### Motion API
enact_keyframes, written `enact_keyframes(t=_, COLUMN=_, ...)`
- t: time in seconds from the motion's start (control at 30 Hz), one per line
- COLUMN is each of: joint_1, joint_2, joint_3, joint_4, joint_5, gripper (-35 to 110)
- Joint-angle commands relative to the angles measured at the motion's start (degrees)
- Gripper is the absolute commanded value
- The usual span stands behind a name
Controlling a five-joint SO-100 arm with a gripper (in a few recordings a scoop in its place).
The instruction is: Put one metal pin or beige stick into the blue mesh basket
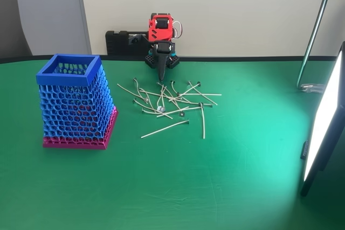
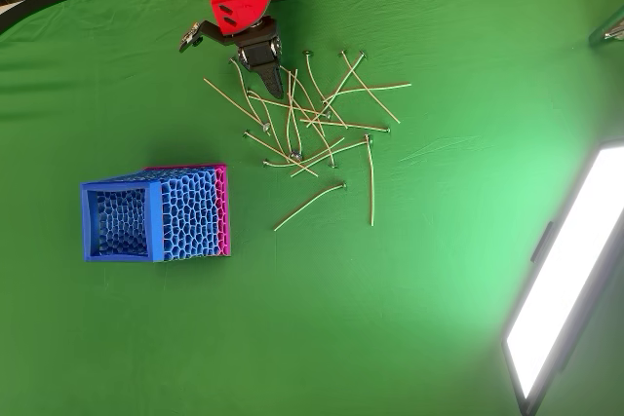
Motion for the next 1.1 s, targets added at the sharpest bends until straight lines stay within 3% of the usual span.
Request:
enact_keyframes(t=0.0, joint_1=0.3, joint_2=0.5, joint_3=0.2, joint_4=-0.7, joint_5=0.1, gripper=1)
enact_keyframes(t=1.07, joint_1=-1.1, joint_2=0.5, joint_3=-0.3, joint_4=-1.3, joint_5=-1.4, gripper=1)
